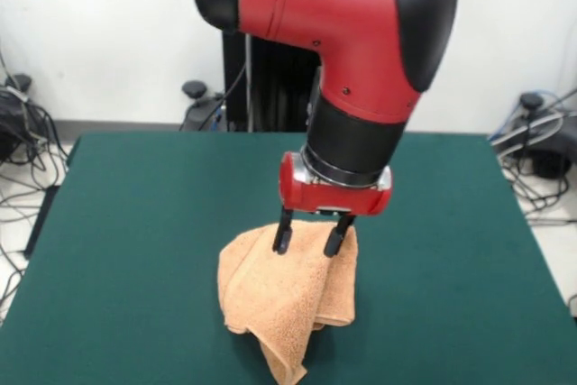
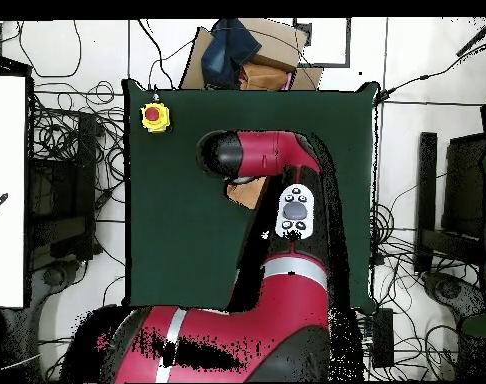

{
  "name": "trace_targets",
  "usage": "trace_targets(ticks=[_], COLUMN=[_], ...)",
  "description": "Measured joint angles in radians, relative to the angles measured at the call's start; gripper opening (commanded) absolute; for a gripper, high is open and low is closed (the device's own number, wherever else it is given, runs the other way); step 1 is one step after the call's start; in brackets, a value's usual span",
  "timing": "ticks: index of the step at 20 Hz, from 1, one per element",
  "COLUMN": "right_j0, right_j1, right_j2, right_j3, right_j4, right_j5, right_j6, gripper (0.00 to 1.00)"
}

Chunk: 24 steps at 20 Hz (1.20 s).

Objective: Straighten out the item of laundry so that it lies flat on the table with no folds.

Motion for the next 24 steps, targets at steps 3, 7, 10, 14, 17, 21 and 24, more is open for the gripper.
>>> trace_targets(ticks=[3, 7, 10, 14, 17, 21, 24], right_j0=[-0.003, -0.022, -0.035, -0.041, -0.038, -0.02, 0.003], right_j1=[0.012, 0.036, 0.062, 0.087, 0.102, 0.103, 0.094], right_j2=[0.002, 0.005, 0.005, 0.005, 0.003, -0.003, -0.006], right_j3=[0.0, 0.0, 0.0, 0.0, 0.0, 0.0, 0.0], right_j4=[0.001, 0.001, 0.001, 0.0, 0.0, 0.0, 0.0], right_j5=[-0.002, -0.014, -0.037, -0.058, -0.062, -0.062, -0.062], right_j6=[0.0, 0.0, 0.0, 0.0, 0.0, 0.0, 0.0], gripper=[1.0, 1.0, 1.0, 1.0, 1.0, 1.0, 1.0])
